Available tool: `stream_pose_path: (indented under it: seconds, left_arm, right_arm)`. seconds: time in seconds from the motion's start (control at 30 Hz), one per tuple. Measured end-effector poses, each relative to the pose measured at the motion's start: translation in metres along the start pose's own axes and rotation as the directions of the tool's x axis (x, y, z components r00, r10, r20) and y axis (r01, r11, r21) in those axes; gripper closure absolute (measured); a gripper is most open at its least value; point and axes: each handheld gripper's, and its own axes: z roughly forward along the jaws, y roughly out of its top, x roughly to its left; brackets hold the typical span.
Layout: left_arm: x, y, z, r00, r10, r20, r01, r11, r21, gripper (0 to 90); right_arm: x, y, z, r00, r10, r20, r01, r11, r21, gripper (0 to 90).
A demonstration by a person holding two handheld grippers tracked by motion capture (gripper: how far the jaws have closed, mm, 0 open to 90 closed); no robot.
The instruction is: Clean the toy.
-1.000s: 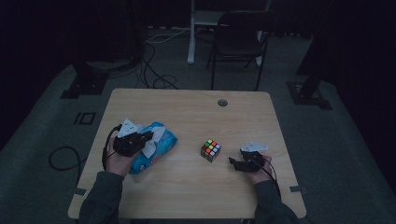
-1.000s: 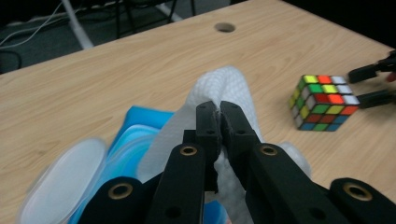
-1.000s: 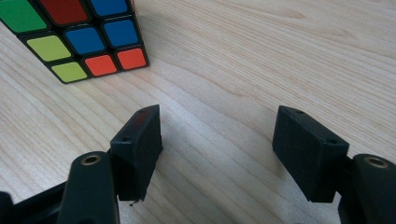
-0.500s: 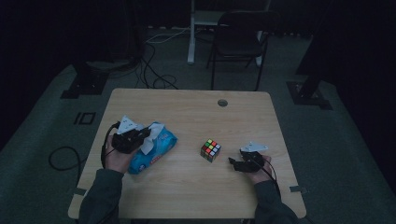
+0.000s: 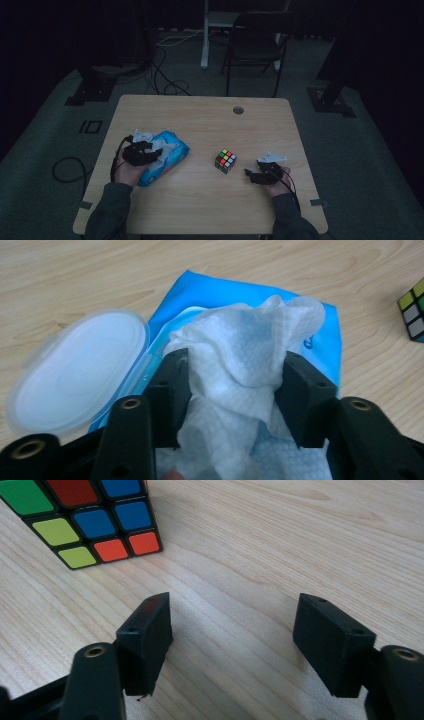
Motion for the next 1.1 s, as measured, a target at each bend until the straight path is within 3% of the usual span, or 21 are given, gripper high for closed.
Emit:
stream_pose_path:
  seconds: [0.2,0.33,0.37,0.47,0.57,0.63,0.77,0.83,0.9,1.0,1.03,1.1]
  left_arm:
    - [0.004,-0.003,0.0,0.9999,0.011,-0.01,-0.011,0.9999,0.01,84.8]
    - [0.0,-0.002,-0.002,0.999,0.034,-0.028,-0.034,0.9994,-0.002,86.8]
    - [-0.001,-0.002,-0.003,0.9985,0.039,-0.037,-0.04,0.9991,-0.012,83.5]
    - [-0.001,-0.001,-0.004,0.9975,0.045,-0.054,-0.047,0.9979,-0.045,58.6]
    - [0.001,0.001,-0.001,0.9958,0.05,-0.076,-0.056,0.996,-0.07,45.4]
    - [0.003,0.002,0.003,0.9959,0.051,-0.076,-0.056,0.9962,-0.066,39.8]
    - [0.004,0.003,0.011,0.9972,0.047,-0.058,-0.049,0.9984,-0.028,38.4]
    - [0.004,0.005,0.009,0.9978,0.04,-0.053,-0.041,0.9991,-0.015,44.9]
    - [0.003,0.005,0.007,0.9979,0.043,-0.049,-0.044,0.999,-0.009,60.4]
    - [0.002,0.005,0.001,0.9962,0.05,-0.072,-0.052,0.9983,-0.026,71.0]
    - [0.002,0.004,-0.002,0.9976,0.047,-0.052,-0.049,0.998,-0.039,74.2]
    - [0.0,0.003,-0.005,0.9964,0.066,-0.053,-0.069,0.9965,-0.048,78.4]
  right_arm:
    - [0.001,0.001,0.001,1.0,-0.006,-0.007,0.006,1.0,0.011,23.0]
    - [0.002,0.001,0.001,1.0,-0.006,-0.008,0.006,1.0,0.016,20.6]
    - [0.002,0.001,0.001,1.0,-0.006,-0.008,0.006,1.0,0.016,20.6]
    - [0.002,0.001,0.001,0.9999,-0.006,-0.009,0.006,1.0,0.016,20.6]
    - [0.002,0.001,0.001,0.9999,-0.005,-0.009,0.006,1.0,0.015,20.7]
    - [0.002,0.001,0.001,0.9999,-0.005,-0.009,0.005,1.0,0.015,20.7]
    - [0.002,0.001,0.002,0.9999,-0.009,-0.011,0.009,1.0,0.014,20.7]
    - [0.002,0.001,0.001,0.9999,-0.009,-0.012,0.01,1.0,0.014,20.8]
    - [0.002,0.001,0.001,0.9999,-0.008,-0.012,0.008,1.0,0.014,21.2]
    - [0.003,0.001,0.0,0.9998,-0.014,-0.017,0.014,1.0,0.01,27.8]
    - [0.004,0.001,0.0,0.9998,-0.012,-0.019,0.012,1.0,0.012,30.7]
    - [0.005,0.002,-0.001,0.9997,-0.011,-0.022,0.011,1.0,0.012,35.4]
